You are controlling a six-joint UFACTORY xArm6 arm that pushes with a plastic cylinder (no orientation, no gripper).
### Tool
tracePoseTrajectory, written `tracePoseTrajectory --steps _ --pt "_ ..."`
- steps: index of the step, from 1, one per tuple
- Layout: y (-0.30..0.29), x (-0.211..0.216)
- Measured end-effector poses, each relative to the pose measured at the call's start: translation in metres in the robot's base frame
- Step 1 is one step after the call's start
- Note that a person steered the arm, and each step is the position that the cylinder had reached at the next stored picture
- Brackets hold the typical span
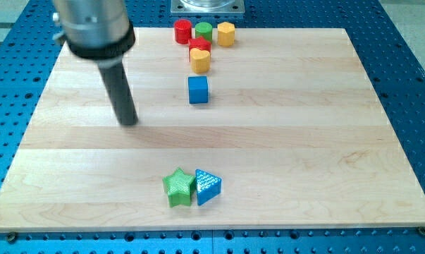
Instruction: Place the cube into the green star and the triangle
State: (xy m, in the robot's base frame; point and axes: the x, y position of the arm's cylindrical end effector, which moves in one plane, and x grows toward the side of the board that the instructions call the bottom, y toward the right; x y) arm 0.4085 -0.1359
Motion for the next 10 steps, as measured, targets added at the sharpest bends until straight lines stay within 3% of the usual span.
tracePoseTrajectory --steps 1,2,3,4,5,6,7,8,9,10 --pt "0.065 -0.044" --pt "0.14 -0.035" --pt "0.168 -0.025" --pt "0.189 0.013" --pt "0.145 0.069" --pt "0.149 0.053" --pt "0.196 0.048" --pt "0.212 0.082" --pt "0.147 0.104" --pt "0.126 0.102"
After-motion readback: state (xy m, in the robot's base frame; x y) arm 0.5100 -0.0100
